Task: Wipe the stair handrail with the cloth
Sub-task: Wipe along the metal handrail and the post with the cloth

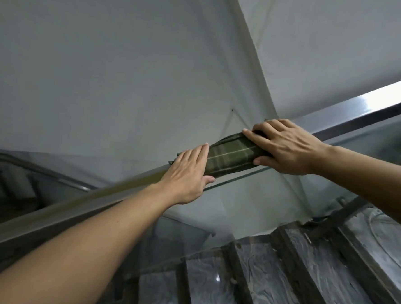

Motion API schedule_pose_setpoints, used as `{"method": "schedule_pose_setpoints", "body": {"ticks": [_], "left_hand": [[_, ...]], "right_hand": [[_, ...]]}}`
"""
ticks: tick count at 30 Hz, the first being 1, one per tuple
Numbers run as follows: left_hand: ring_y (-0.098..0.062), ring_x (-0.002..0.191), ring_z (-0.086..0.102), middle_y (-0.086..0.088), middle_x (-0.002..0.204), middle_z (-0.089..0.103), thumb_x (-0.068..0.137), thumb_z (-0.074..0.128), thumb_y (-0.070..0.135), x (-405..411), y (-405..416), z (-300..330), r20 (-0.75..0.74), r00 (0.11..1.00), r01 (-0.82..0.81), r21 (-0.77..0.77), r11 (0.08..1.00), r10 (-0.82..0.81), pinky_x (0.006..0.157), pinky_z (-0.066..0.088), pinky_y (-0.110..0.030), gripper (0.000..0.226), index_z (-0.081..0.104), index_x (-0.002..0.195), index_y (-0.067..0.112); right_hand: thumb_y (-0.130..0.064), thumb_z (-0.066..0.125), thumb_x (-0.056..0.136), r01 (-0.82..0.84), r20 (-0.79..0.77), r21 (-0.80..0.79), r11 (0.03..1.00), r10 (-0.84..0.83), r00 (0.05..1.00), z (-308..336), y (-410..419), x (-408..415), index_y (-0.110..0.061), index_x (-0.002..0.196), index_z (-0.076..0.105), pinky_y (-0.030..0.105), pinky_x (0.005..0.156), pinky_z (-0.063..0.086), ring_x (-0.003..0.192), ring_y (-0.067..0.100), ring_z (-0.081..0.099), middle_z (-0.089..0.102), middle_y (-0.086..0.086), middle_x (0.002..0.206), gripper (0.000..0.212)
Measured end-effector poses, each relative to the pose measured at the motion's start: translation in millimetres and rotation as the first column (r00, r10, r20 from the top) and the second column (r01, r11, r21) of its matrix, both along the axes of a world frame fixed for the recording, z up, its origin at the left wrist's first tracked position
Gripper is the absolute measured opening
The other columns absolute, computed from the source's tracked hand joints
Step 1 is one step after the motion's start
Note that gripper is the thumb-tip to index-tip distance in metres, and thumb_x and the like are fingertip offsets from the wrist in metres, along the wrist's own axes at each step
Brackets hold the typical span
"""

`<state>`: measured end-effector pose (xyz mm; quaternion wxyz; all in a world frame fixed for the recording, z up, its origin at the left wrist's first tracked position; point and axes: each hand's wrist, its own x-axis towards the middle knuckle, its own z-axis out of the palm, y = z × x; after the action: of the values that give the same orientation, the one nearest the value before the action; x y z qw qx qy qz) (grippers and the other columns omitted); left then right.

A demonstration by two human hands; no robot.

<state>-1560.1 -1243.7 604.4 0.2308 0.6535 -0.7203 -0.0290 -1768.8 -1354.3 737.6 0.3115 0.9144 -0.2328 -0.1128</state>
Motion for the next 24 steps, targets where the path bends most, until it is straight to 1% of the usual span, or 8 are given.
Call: {"method": "schedule_pose_setpoints", "body": {"ticks": [5,7,11,13,16,19,21,24], "left_hand": [[-0.029,0.144,0.017,-0.013,0.158,0.014,0.094,0.045,0.045,38.7,28.2,-30.9,0.009,0.997,-0.076,0.07,0.995,0.076,0.118,0.011,-0.038,0.083,-0.001,0.15,0.005],[-0.029,0.144,0.015,-0.013,0.158,0.013,0.094,0.046,0.045,52.8,39.1,-41.6,0.013,0.996,-0.087,0.096,0.992,0.086,0.119,0.009,-0.037,0.083,-0.002,0.15,0.004],[-0.027,0.146,0.011,-0.012,0.159,0.009,0.095,0.045,0.044,90.0,67.4,-67.1,0.016,0.993,-0.119,0.147,0.982,0.118,0.12,0.004,-0.036,0.084,-0.007,0.15,0.007],[-0.026,0.144,0.014,-0.012,0.158,0.012,0.094,0.046,0.043,106.6,79.3,-81.9,0.023,0.992,-0.124,0.14,0.982,0.121,0.121,0.006,-0.036,0.084,-0.006,0.15,0.008],[-0.028,0.144,0.016,-0.011,0.157,0.015,0.093,0.049,0.042,130.6,94.5,-102.1,0.002,0.99,-0.139,0.138,0.981,0.14,0.121,0.01,-0.038,0.084,-0.002,0.151,0.008],[-0.03,0.144,0.017,-0.012,0.157,0.017,0.093,0.051,0.041,155.3,109.6,-123.7,-0.02,0.987,-0.153,0.138,0.979,0.157,0.12,0.013,-0.041,0.084,0.0,0.151,0.008],[-0.029,0.143,0.018,-0.01,0.155,0.018,0.093,0.05,0.042,174.8,121.2,-141.8,-0.022,0.986,-0.16,0.124,0.979,0.164,0.12,0.013,-0.04,0.084,-0.003,0.151,0.012],[-0.027,0.139,0.023,-0.009,0.152,0.022,0.093,0.048,0.043,207.2,142.2,-171.0,-0.009,0.988,-0.156,0.087,0.984,0.157,0.119,0.018,-0.04,0.083,-0.01,0.149,0.027]], "right_hand": [[-0.066,0.023,0.09,-0.017,0.005,0.045,0.999,0.016,1.0,-34.6,23.7,43.1,-0.013,0.147,0.029,0.046,0.099,0.042,0.117,0.033,0.054,0.051,0.012,0.135,0.078],[-0.065,0.024,0.089,-0.024,0.008,0.062,0.998,0.024,1.0,-46.6,33.6,58.1,-0.011,0.146,0.031,0.045,0.096,0.043,0.115,0.034,0.055,0.052,0.013,0.137,0.079],[-0.062,0.025,0.09,-0.053,-0.031,0.072,0.996,0.055,0.998,-74.6,57.6,99.2,-0.007,0.145,0.032,0.048,0.091,0.047,0.108,0.04,0.058,0.05,0.022,0.138,0.078],[-0.061,0.023,0.09,-0.05,-0.048,0.075,0.996,0.053,0.997,-88.7,69.2,117.5,-0.006,0.144,0.032,0.048,0.09,0.047,0.106,0.041,0.058,0.051,0.024,0.135,0.077],[-0.06,0.018,0.091,-0.046,-0.051,0.08,0.996,0.05,0.997,-109.9,83.9,142.4,-0.004,0.143,0.03,0.049,0.091,0.046,0.104,0.039,0.057,0.055,0.021,0.127,0.077],[-0.059,0.018,0.092,-0.058,-0.057,0.084,0.995,0.063,0.996,-132.3,98.5,165.8,-0.005,0.143,0.029,0.051,0.095,0.045,0.107,0.04,0.056,0.055,0.021,0.127,0.075],[-0.057,0.017,0.092,-0.075,-0.061,0.079,0.994,0.08,0.995,-148.0,108.3,182.8,-0.006,0.144,0.027,0.051,0.096,0.044,0.109,0.04,0.055,0.052,0.022,0.13,0.073],[-0.055,0.019,0.093,-0.108,-0.071,0.064,0.992,0.112,0.991,-173.4,125.9,212.3,-0.012,0.148,0.023,0.052,0.096,0.043,0.109,0.043,0.054,0.048,0.025,0.135,0.07]]}}
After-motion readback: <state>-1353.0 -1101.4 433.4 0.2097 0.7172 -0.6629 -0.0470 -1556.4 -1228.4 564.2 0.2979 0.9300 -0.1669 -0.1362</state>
